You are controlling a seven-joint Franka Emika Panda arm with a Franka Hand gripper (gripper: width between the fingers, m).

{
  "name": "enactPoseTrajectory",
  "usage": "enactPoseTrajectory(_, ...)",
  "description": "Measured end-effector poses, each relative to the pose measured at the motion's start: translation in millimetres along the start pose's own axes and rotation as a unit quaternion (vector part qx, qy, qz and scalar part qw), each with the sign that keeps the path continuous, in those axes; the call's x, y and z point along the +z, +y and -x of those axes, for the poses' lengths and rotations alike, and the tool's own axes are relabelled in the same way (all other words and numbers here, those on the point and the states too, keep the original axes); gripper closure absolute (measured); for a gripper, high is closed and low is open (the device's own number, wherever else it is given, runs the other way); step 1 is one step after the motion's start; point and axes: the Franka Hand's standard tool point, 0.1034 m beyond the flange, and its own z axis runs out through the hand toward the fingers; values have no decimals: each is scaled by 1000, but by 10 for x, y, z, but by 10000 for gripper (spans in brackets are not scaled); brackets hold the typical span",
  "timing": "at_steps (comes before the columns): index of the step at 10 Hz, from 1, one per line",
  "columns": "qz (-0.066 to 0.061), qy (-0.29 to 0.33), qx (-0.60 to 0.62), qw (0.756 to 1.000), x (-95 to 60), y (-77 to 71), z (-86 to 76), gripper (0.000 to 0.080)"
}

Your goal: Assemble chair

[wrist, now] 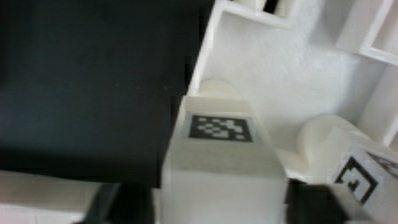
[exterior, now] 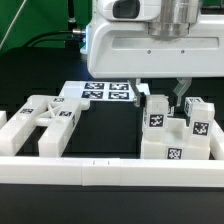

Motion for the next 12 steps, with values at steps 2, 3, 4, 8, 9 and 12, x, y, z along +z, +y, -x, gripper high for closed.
enactPoseTrajectory(2,0,0,15,1000,2,2,1,515)
enactPoseTrajectory(3,0,0,15,1000,3,2,1,515)
enactPoseTrajectory(4,0,0,53,999,3,1,1,515)
enactPoseTrajectory(8,-2,-2,241,971,6,-47,7,515)
enactPoseTrajectory(9,-2,-3,282,960,9,-67,11,514)
enactPoseTrajectory(12,-14,7,402,915,17,-100,3,514)
